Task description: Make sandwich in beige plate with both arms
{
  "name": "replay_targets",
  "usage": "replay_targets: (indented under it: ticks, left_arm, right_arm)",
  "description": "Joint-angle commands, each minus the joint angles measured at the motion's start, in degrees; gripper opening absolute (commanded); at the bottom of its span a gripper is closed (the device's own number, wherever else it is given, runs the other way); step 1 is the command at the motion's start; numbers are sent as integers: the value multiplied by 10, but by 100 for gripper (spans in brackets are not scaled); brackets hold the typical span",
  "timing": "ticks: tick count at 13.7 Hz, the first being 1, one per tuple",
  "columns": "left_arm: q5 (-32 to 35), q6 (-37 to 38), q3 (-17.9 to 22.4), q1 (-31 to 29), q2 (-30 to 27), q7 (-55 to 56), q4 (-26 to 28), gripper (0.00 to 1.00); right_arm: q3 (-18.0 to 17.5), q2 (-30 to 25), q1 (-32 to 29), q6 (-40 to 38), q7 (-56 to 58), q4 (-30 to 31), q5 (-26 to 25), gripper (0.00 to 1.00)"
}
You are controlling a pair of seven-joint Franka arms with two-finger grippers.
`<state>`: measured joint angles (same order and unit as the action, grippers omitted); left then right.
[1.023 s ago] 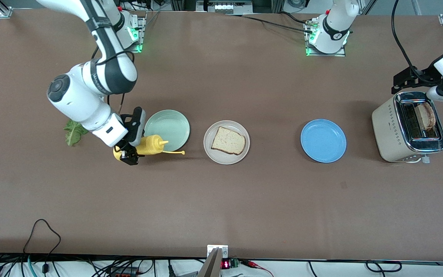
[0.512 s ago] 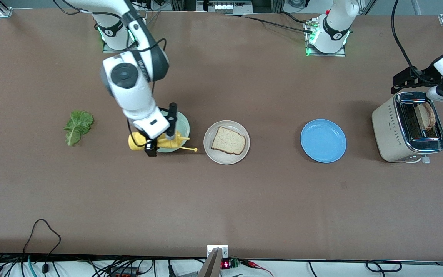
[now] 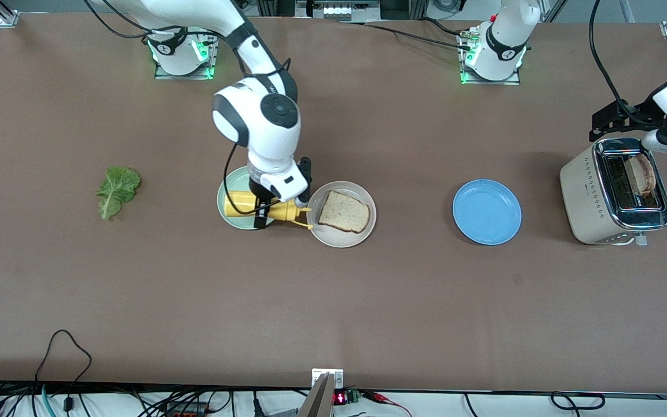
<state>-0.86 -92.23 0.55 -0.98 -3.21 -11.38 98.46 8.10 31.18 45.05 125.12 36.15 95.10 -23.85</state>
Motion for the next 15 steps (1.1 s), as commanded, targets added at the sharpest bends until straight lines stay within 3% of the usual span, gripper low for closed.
replay_targets:
  ticks: [1,6,11,14,15]
  left_arm:
    - [-5,10,1,0,5,5,-13,100]
    - [-5,10,1,0,5,5,-13,100]
    - [-5,10,1,0,5,5,-13,100]
    - [-5,10,1,0,5,5,-13,100]
    - [-5,10,1,0,5,5,-13,100]
  right_arm:
    - [9,30,29,-21,-57,-28,-40,21]
    - [9,68,58,-51,-112,-56,-65,22]
    - [16,64,51,-51,-106,-62,-61,24]
    - [15,28,16,-51,-81,-60,-34,24]
    - [15,16,9,-51,-50,-58,-2,24]
